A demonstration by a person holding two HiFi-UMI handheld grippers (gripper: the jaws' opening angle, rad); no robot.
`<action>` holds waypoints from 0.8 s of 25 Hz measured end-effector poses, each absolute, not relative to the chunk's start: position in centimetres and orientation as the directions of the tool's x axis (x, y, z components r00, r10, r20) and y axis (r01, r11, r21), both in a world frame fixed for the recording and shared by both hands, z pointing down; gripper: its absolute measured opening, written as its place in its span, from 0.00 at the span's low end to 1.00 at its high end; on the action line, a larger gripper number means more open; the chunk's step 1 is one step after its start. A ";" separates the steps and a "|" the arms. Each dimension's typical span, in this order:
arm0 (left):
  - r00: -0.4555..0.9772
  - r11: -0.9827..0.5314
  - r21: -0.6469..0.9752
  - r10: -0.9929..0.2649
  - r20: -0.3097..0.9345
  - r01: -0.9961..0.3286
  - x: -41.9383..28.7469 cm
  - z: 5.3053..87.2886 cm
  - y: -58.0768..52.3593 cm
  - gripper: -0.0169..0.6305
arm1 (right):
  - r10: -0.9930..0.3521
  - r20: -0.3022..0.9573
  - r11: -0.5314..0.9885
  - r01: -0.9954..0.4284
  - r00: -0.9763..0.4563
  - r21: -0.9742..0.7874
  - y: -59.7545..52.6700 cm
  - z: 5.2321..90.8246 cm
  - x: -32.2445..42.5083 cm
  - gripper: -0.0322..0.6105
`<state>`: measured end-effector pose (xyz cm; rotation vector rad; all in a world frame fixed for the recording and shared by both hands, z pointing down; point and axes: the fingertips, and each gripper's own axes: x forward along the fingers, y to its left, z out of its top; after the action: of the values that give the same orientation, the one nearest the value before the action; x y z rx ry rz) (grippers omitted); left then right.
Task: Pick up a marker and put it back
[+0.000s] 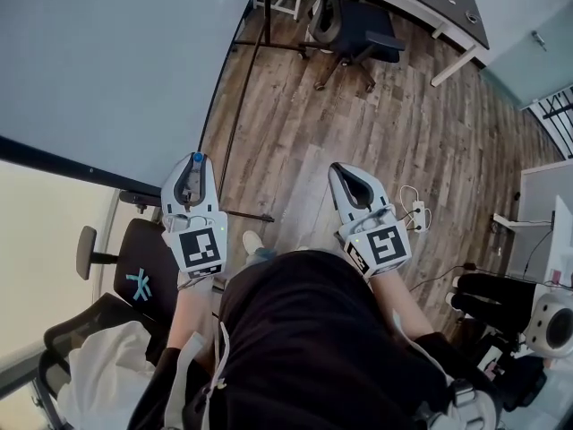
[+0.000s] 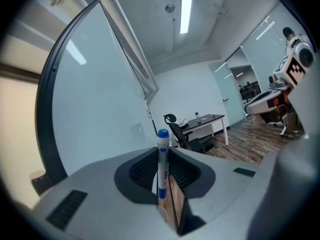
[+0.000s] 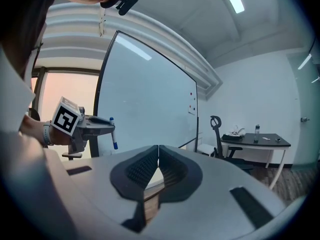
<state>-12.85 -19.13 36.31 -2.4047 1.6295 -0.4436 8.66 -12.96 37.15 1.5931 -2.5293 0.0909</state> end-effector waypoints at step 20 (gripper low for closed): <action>0.664 -0.665 -0.217 -0.743 0.091 -0.714 -0.9 34.3 -16.7 0.14 | -0.960 0.132 0.254 -0.966 -0.247 0.043 -8.2 35.9 14.9 0.07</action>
<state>-0.94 -16.67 34.29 -2.7145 1.1982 -0.2579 14.86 -8.20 35.86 1.8411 -2.3809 0.0705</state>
